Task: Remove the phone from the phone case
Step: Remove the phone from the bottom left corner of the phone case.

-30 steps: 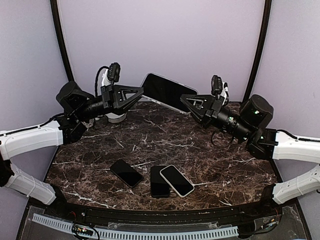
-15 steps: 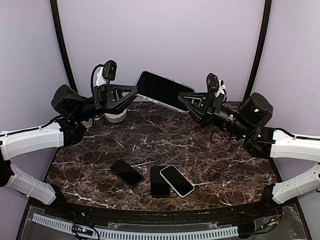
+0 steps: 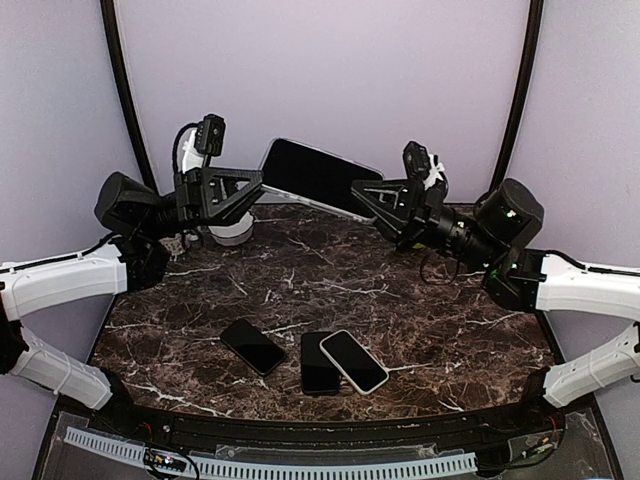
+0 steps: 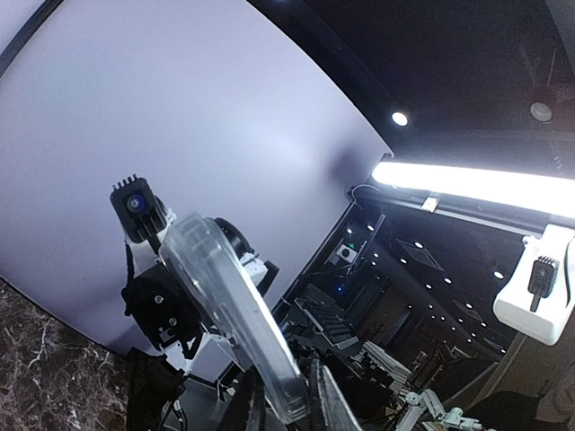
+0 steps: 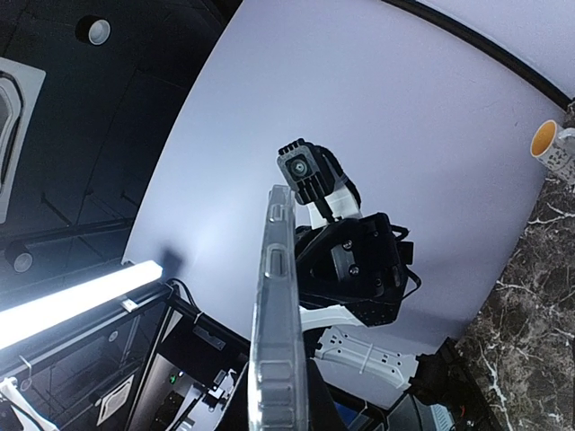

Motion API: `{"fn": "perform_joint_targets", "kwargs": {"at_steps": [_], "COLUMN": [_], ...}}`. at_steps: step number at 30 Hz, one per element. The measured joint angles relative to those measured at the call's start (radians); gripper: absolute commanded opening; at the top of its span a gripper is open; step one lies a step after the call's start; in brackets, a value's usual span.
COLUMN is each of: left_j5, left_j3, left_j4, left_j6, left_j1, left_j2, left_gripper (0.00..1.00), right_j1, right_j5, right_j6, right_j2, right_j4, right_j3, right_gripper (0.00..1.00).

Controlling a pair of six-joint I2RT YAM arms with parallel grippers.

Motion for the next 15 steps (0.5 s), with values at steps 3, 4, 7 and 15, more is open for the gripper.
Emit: {"fn": "perform_joint_targets", "kwargs": {"at_steps": [3, 4, 7, 15], "left_j5": [0.0, 0.0, -0.005, -0.007], "left_j3": [0.0, 0.0, 0.0, 0.0], "left_j4": [0.02, 0.029, 0.048, 0.09], "left_j6": [0.0, 0.001, 0.002, 0.002], "left_j1": [0.005, 0.006, 0.008, 0.005], "left_j2": [-0.002, -0.003, -0.011, -0.014], "left_gripper": [0.16, 0.16, 0.16, 0.16], "right_j1": [-0.005, -0.008, -0.01, -0.011], "right_j5": [-0.018, -0.028, -0.051, -0.084], "right_j6": [0.021, 0.03, 0.058, 0.119], "right_j2": [0.017, 0.027, 0.05, 0.068], "right_j4": [0.008, 0.014, 0.037, 0.048], "right_j3": [0.018, 0.027, 0.046, 0.074], "right_gripper": [0.0, 0.0, 0.0, 0.0]}}
